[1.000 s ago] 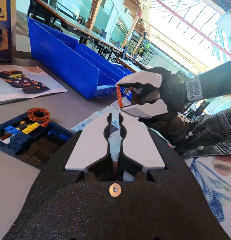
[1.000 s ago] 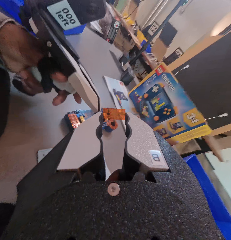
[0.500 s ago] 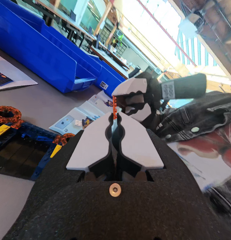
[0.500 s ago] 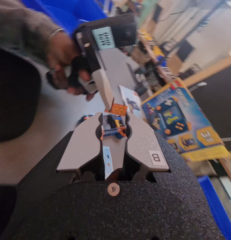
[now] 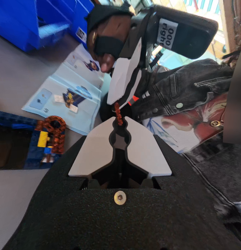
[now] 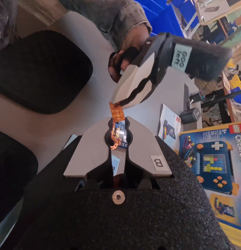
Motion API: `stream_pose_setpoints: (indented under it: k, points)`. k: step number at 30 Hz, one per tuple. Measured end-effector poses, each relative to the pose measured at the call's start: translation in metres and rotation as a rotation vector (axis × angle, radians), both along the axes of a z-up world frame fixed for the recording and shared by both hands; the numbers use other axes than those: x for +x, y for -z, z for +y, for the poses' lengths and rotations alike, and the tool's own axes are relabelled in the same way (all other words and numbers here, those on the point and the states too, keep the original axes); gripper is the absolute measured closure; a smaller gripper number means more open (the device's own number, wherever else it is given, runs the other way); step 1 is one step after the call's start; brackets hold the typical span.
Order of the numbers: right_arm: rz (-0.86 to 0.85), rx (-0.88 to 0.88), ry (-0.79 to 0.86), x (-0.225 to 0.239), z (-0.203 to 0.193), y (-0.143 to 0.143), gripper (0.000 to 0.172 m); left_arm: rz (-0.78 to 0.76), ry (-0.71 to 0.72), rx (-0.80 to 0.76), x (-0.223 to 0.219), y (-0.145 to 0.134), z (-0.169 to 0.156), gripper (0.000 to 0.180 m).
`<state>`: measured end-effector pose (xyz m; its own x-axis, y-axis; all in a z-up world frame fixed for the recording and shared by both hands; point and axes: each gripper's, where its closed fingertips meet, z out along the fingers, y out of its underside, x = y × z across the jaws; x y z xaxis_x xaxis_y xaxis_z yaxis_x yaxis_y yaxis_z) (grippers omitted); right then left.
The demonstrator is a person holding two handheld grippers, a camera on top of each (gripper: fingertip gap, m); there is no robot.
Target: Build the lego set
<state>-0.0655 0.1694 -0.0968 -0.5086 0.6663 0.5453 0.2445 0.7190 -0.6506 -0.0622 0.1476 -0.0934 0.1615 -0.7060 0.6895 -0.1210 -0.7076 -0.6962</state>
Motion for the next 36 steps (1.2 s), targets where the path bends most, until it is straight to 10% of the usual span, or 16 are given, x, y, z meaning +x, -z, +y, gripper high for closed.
stream_pose_setpoints:
  k: [8,22,36]
  points:
    - [-0.009,-0.372,0.189,-0.007,0.038,0.000,0.155,0.463,-0.306,0.776,-0.029,-0.006,0.042,0.147]
    - [-0.058,-0.426,0.216,-0.024,0.056,0.008,0.155,0.581,-0.245,0.771,-0.032,0.009,0.069,0.165]
    - [-0.091,-0.576,0.786,-0.053,0.160,0.025,0.159,0.740,-0.047,0.629,-0.086,0.074,0.146,0.164]
